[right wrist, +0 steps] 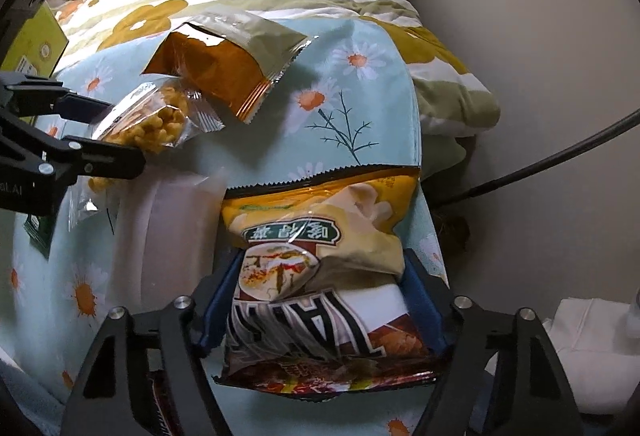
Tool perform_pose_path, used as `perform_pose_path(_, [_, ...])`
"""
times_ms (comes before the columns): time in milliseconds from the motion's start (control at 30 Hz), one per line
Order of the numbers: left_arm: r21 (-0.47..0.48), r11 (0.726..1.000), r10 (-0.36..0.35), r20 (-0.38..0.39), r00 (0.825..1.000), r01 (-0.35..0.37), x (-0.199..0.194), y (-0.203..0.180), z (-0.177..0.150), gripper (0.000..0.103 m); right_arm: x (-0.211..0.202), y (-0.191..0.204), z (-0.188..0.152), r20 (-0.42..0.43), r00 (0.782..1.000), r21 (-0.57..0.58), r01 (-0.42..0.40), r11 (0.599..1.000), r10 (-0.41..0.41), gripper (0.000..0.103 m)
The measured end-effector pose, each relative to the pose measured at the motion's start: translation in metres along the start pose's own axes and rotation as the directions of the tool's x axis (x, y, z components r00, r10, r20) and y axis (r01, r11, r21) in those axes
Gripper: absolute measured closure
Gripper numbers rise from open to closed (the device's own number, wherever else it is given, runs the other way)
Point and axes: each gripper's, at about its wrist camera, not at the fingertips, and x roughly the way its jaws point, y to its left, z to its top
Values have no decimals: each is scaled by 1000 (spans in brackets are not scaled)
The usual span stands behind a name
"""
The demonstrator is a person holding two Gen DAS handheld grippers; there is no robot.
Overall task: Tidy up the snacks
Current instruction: 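Grasp the waffle packet with the left tool while the right grasps the TATE chips bag, then carry both bags over the yellow box and open both tools to drop them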
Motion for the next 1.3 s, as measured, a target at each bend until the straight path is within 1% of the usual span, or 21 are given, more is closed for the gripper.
perform_pose_path(100, [-3,1000,-1,3,1000,1,-3,-1,-2,38,-2,-1,-2,6,1000,-8,11,1000,-11,41])
perform_pose_path(300, [-9,1000,6,6,1000,-6,-9,-4,-6,38,-13,-5,-7,37,999,11,13,1000,-13,42])
perform_pose_path(400, [-20,1000,8,20,1000,-8,-16,-7,-8,38,-21,-8,-9,54,998,22,11,1000,-12,42])
perform_pose_path(533, [-29,999,25,46,999,-24,-31,-13,-10,38,-32,-12,-11,68,998,37,-6,999,4,42])
perform_pose_path(600, [-40,999,37,67,997,-34,-41,-17,-12,38,-40,-17,-11,77,996,64,-45,997,40,42])
perform_pose_path(667, [-49,998,49,88,995,-45,-52,-22,-13,38,-48,-19,-10,99,993,73,-69,995,61,42])
perform_pose_path(767, [-60,995,82,136,987,-74,-76,-31,-18,38,-65,-19,-9,147,987,56,-76,996,67,42])
perform_pose_path(900, [-109,989,118,201,973,-97,-109,-37,-29,38,-91,-20,-2,221,967,37,-140,989,129,42])
perform_pose_path(1033, [-191,974,173,269,947,-124,-148,-36,-43,38,-116,-13,13,288,942,-36,-171,985,174,42])
perform_pose_path(1067, [-212,968,194,282,940,-136,-157,-35,-47,38,-121,-10,18,304,938,-62,-155,986,167,42])
perform_pose_path(1100, [-244,957,226,297,928,-155,-169,-32,-52,38,-128,-5,23,324,932,-93,-138,986,161,42])
perform_pose_path(1133, [-268,950,243,308,920,-162,-177,-29,-55,38,-132,-1,28,336,926,-112,-142,984,172,42])
perform_pose_path(1233, [-352,922,292,352,890,-163,-210,-16,-73,38,-147,12,48,363,893,-149,-226,963,266,42])
perform_pose_path(1300, [-402,901,324,378,868,-162,-233,-4,-87,38,-156,25,59,380,880,-170,-238,956,286,42])
